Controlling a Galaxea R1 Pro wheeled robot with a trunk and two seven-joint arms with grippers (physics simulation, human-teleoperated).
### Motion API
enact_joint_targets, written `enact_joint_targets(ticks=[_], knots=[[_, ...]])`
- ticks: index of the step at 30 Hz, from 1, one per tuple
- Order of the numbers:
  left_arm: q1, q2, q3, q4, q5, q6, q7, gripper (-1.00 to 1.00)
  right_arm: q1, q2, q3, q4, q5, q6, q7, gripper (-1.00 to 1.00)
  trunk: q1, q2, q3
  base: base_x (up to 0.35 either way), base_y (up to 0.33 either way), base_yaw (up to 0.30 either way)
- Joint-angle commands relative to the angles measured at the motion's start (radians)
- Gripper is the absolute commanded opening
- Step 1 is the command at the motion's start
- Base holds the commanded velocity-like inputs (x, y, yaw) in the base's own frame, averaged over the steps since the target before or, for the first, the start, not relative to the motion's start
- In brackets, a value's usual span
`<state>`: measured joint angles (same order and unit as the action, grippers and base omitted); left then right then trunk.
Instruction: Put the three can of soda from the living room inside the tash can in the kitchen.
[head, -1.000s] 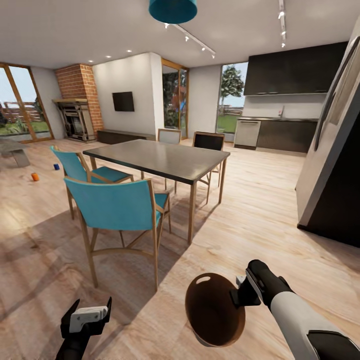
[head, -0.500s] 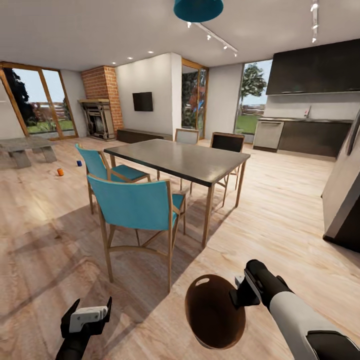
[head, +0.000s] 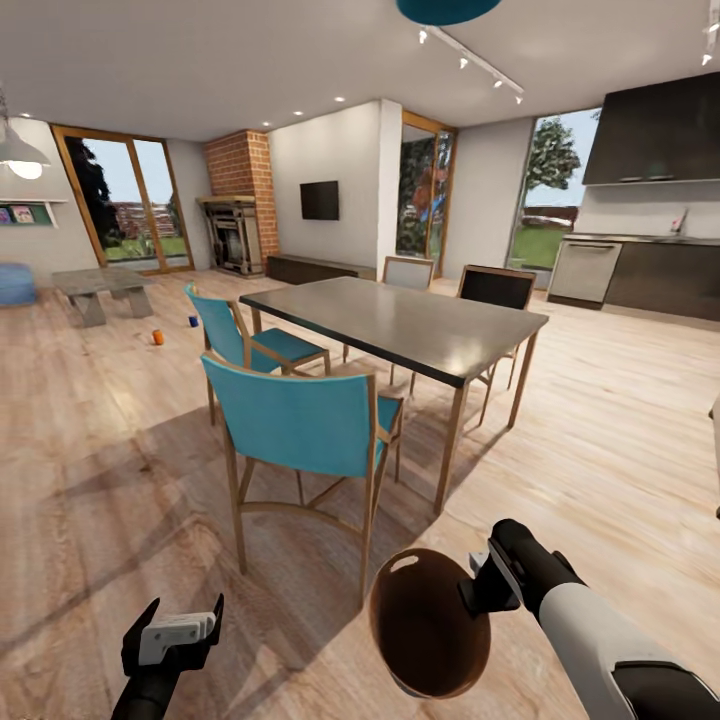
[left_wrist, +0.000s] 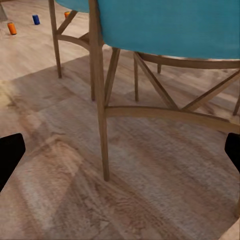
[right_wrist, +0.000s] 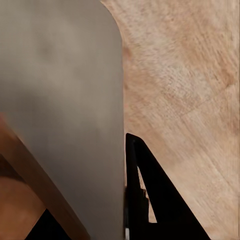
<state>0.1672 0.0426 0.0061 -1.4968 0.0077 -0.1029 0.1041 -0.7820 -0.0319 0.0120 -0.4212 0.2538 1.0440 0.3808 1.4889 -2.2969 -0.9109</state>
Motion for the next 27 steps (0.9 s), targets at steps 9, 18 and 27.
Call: enact_joint_targets(ticks=[9, 18, 27], knots=[[0.0, 0.0, 0.0, 0.001, 0.0, 0.002, -0.001, 1.0, 0.0, 0.001, -0.002, 0.001, -0.022, 0.003, 0.005, -1.0, 0.0, 0.0, 0.0, -0.004, 0.225, 0.116], [0.0, 0.0, 0.0, 0.001, 0.0, 0.001, -0.001, 1.0, 0.0, 0.001, -0.002, 0.002, -0.023, 0.003, 0.005, -1.0, 0.0, 0.0, 0.0, -0.085, 0.283, 0.237], [0.0, 0.0, 0.0, 0.0, 0.0, 0.0, -0.001, 1.0, 0.0, 0.001, -0.001, 0.002, -0.024, 0.003, 0.004, -1.0, 0.0, 0.0, 0.0, -0.125, 0.285, 0.246]])
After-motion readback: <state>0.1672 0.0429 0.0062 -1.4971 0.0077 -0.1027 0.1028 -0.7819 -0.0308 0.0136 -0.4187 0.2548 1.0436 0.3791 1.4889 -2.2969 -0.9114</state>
